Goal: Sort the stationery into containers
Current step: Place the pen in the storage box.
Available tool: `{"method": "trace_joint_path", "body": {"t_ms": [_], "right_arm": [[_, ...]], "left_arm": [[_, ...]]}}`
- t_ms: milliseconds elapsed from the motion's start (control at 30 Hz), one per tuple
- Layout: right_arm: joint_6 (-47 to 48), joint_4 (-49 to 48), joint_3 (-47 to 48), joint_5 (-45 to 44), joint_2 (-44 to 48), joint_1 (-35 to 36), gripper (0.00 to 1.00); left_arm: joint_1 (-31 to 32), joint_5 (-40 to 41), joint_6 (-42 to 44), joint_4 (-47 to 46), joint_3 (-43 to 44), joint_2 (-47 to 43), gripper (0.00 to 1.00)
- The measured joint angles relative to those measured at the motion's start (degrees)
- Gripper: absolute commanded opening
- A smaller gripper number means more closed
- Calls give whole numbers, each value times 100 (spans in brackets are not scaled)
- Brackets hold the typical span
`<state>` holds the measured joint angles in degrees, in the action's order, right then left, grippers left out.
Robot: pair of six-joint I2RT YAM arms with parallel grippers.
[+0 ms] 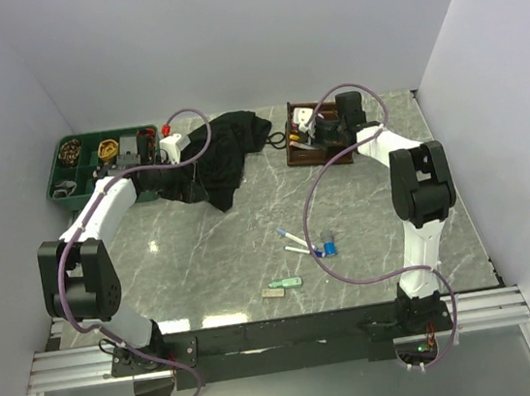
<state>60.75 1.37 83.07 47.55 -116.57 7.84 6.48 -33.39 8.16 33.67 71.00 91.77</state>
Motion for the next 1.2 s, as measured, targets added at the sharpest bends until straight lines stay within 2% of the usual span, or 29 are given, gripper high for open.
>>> {"method": "trace_joint_path", "body": {"t_ms": [400, 467, 500, 600, 700, 1200], "right_arm": [[116, -13, -72, -52, 2, -2, 0], [151, -22, -90, -74, 9, 0, 10], [155, -24, -92, -81, 9, 0, 20], [133, -83, -177, -120, 57, 2, 29], [107, -138, -341, -240, 186, 2, 32], [-304, -181, -765, -601, 841, -26, 36]], "left_arm": [[59, 31, 0, 2, 0, 0, 92], [59, 31, 0, 2, 0, 0, 92], [59, 31, -2, 2, 0, 0, 92], [59, 31, 0, 2, 0, 0, 92], [59, 28, -2, 0, 0, 0, 92], [59, -76, -57, -160, -50, -210, 92]]}}
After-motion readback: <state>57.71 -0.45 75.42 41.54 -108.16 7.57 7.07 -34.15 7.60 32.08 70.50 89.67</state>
